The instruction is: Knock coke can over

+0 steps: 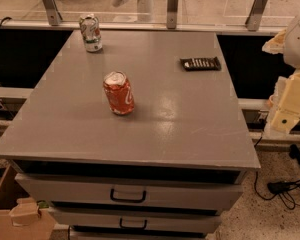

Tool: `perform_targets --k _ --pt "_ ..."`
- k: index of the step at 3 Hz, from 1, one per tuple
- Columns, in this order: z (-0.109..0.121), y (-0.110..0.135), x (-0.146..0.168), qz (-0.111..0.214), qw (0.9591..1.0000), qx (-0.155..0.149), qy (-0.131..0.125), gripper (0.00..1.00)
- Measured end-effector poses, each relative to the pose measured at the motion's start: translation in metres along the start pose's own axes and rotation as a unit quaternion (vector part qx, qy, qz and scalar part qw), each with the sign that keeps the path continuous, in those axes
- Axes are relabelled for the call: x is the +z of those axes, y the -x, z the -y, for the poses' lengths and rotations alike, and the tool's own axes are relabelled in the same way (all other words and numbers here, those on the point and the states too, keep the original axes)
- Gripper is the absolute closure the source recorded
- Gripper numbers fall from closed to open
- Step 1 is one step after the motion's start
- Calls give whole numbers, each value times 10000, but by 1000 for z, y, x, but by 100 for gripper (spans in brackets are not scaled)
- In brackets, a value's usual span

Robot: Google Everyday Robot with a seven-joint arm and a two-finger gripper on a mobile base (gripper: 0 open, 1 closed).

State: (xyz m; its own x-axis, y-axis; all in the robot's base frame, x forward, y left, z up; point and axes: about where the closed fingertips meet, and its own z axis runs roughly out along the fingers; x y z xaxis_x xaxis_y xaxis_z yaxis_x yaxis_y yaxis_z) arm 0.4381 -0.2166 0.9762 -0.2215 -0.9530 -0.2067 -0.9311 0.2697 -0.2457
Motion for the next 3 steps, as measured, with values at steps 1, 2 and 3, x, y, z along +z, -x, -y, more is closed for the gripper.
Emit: perform_targets --k 1,2,3 --pt "0 0 0 1 10000 0 -1 0" --pt "2 3 1 97 10000 3 -14 0" --pt "2 3 1 103 9999 2 -13 0"
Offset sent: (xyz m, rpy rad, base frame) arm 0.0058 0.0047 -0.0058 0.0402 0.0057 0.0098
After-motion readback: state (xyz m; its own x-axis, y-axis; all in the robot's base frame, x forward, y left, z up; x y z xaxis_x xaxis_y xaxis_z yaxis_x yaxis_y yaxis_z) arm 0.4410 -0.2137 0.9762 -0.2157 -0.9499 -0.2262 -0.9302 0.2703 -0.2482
